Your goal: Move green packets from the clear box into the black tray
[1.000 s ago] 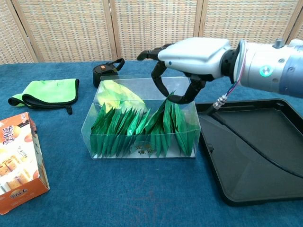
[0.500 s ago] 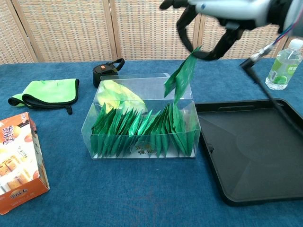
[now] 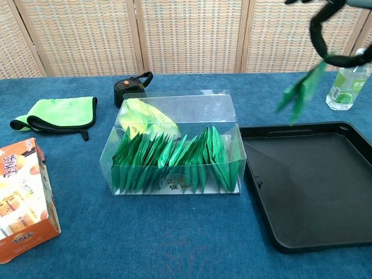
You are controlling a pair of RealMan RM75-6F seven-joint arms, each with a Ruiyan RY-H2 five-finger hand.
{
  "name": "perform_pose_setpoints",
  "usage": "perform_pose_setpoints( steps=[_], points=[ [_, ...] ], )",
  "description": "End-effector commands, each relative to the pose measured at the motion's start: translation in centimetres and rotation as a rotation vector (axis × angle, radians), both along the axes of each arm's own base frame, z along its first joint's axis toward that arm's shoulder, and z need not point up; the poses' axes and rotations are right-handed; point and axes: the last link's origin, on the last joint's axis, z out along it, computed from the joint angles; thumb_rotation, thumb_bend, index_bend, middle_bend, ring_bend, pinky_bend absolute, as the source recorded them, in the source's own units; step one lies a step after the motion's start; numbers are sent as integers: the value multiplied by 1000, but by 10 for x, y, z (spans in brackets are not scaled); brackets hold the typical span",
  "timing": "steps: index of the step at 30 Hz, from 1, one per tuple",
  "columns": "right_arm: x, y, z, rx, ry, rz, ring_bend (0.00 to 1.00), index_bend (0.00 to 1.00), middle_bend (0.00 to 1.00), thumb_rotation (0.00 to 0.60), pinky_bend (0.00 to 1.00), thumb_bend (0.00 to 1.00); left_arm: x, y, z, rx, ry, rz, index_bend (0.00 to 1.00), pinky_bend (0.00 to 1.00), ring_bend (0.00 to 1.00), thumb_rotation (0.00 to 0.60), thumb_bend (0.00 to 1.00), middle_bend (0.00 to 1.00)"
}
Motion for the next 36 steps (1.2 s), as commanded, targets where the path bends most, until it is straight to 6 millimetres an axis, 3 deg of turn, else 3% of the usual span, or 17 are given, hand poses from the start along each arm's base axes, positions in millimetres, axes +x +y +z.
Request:
perform_pose_setpoints(
  steps=[1, 6, 8, 9, 11, 14, 21, 25, 30, 36],
  points=[
    [-24, 9, 0, 10, 26, -31, 0, 645, 87, 600, 67, 579, 0, 0, 0, -1, 1, 0, 0, 0, 0, 600, 81, 0],
    [-50, 19, -4, 29, 32, -66, 0, 613, 59, 600, 83, 603, 1, -1, -2, -6, 5, -3, 0, 0, 0, 600, 81, 0],
    [-59, 23, -2, 24, 9, -66, 0, 443, 18, 600, 97, 583, 2, -2, -3, -9, 7, -5, 0, 0, 0, 600, 82, 0],
    [-60, 23, 0, 18, 3, -60, 0, 368, 9, 600, 99, 548, 2, -2, -3, -9, 8, -4, 0, 0, 0, 600, 81, 0],
    [-59, 24, 7, -15, -9, -50, 0, 192, 0, 600, 99, 372, 2, -2, -4, -9, 11, -3, 0, 0, 0, 600, 81, 0],
    [-56, 28, 18, -65, -25, -49, 0, 95, 0, 600, 99, 196, 1, -1, -4, -10, 11, -1, 0, 0, 0, 600, 81, 0],
    [-58, 50, 39, -186, -156, -49, 0, 90, 0, 600, 89, 71, 2, -2, -4, -11, 12, -6, 0, 0, 0, 600, 82, 0],
    [-78, 69, 30, -230, -236, -106, 0, 61, 0, 600, 22, 5, 4, -3, -5, -15, 18, -18, 0, 0, 0, 600, 82, 0],
    [-114, 92, 9, -299, -268, -219, 0, 50, 0, 600, 0, 0, 6, -5, -8, -24, 32, -33, 0, 0, 0, 600, 81, 0],
    [-136, 104, -8, -353, -241, -263, 0, 50, 0, 600, 0, 0, 8, -9, -8, -14, 35, -41, 0, 0, 0, 600, 81, 0]
  ],
)
